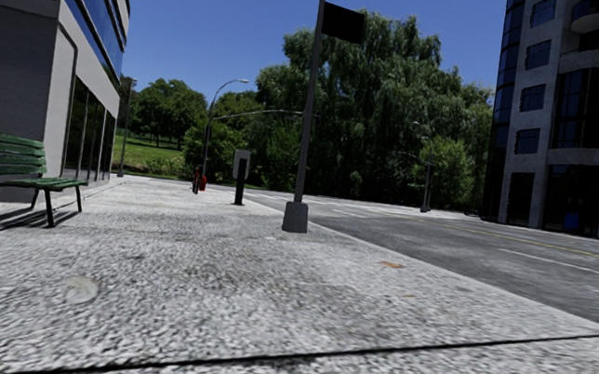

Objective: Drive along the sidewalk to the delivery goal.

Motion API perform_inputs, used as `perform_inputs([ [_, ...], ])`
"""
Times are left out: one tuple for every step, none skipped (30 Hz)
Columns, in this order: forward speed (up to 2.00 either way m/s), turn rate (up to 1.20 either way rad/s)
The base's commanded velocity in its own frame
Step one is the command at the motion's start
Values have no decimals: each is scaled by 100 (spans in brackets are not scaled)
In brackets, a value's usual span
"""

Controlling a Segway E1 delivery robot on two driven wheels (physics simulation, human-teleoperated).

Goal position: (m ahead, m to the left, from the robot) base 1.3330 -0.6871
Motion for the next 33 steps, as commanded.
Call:
perform_inputs([
  [166, 0],
  [166, 0],
  [165, 0],
  [162, 0],
  [156, -15],
  [156, -15],
  [148, -26],
  [140, -30],
  [136, -31],
  [136, -32],
  [135, -32],
  [134, -32],
  [134, -32],
  [134, -32],
  [133, -34],
  [133, -37],
  [133, -40],
  [133, -45],
  [133, -45],
  [133, -46],
  [133, -46],
  [133, -46],
  [133, -46],
  [133, -46],
  [133, -46],
  [131, -46],
  [129, -46],
  [128, -46],
  [127, -46],
  [126, -46],
  [125, -45],
  [125, -45],
  [121, -43],
])
